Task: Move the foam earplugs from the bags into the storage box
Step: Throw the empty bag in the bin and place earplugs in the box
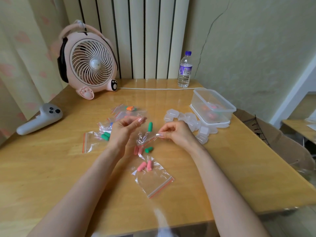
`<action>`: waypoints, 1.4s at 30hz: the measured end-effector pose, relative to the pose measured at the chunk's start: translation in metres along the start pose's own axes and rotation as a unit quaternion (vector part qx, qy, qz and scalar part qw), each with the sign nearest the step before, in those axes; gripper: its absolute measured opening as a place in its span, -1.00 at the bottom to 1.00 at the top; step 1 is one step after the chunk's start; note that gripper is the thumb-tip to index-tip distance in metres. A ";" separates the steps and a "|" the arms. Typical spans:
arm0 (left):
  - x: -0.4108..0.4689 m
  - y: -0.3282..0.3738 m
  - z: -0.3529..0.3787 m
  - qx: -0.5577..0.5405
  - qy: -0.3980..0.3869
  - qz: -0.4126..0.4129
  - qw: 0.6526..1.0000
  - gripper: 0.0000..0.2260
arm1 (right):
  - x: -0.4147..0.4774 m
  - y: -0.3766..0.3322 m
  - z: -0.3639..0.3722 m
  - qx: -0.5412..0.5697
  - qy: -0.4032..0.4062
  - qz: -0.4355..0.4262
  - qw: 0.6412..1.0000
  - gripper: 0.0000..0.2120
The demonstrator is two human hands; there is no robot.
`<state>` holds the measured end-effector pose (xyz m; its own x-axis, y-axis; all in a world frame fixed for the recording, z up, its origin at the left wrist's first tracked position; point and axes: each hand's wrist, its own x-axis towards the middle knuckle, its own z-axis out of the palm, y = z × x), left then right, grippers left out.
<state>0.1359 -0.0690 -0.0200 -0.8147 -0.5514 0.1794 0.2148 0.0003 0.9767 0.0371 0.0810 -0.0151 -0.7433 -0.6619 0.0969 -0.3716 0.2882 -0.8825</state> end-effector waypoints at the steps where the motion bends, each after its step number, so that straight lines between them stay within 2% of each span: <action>1: 0.002 -0.001 -0.001 -0.008 0.013 0.002 1.000 -0.84 | -0.001 -0.001 -0.001 0.015 -0.003 0.002 1.000 -0.81; 3: 0.003 -0.003 -0.002 -0.016 0.024 0.008 1.000 -0.90 | -0.003 -0.004 -0.002 0.052 -0.012 0.002 0.999 -0.87; 5: 0.004 -0.005 -0.003 -0.022 0.029 0.009 0.999 -0.86 | -0.005 -0.007 -0.001 0.081 -0.023 0.009 0.996 -0.96; 8: 0.004 -0.004 -0.004 -0.035 0.031 0.010 0.999 -0.79 | -0.005 -0.007 0.000 0.102 -0.042 0.032 0.993 -0.85; 13: 0.003 -0.006 -0.001 -0.029 0.042 0.029 0.998 -0.82 | -0.007 -0.010 0.007 0.226 -0.085 0.070 0.968 -0.76; 16: 0.002 -0.005 0.000 -0.016 0.036 0.039 0.998 -0.83 | -0.006 -0.010 0.010 0.226 -0.067 0.086 0.968 -0.76; 21: 0.005 -0.006 -0.001 0.007 0.080 0.045 0.996 -0.81 | 0.003 0.002 0.001 0.145 0.113 0.085 0.979 -0.91; 23: 0.006 -0.008 -0.002 0.006 0.105 0.035 0.994 -0.80 | 0.008 0.009 -0.002 0.099 0.171 0.064 0.978 -0.91; 27: 0.007 -0.009 -0.004 -0.006 0.127 0.034 0.991 -0.85 | 0.011 0.014 0.004 0.041 0.166 0.028 0.985 -0.79; 32: 0.007 -0.010 -0.001 -0.009 0.126 0.020 0.992 -0.89 | 0.011 0.022 0.001 -0.132 0.232 0.033 0.963 -0.80; 34: 0.010 -0.013 -0.003 0.023 0.146 0.012 0.989 -0.84 | 0.013 0.026 0.001 -0.222 0.222 0.016 0.949 -0.75; 38: 0.013 -0.023 -0.011 0.142 0.157 0.019 0.977 -0.53 | 0.017 0.033 0.004 -0.319 0.132 -0.037 0.938 -0.60; 40: 0.011 -0.021 -0.010 0.191 0.161 0.049 0.967 -0.49 | 0.019 0.037 0.005 -0.339 0.069 -0.037 0.938 -0.56; 42: 0.009 -0.017 -0.008 0.227 0.159 0.082 0.957 -0.54 | 0.020 0.039 0.007 -0.353 0.039 -0.030 0.934 -0.53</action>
<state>0.1294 -0.0805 -0.0361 -0.5692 -0.7389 0.3607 0.0114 0.4316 0.9020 0.0117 0.0745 -0.0502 -0.7372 -0.6475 0.1933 -0.6679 0.6548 -0.3538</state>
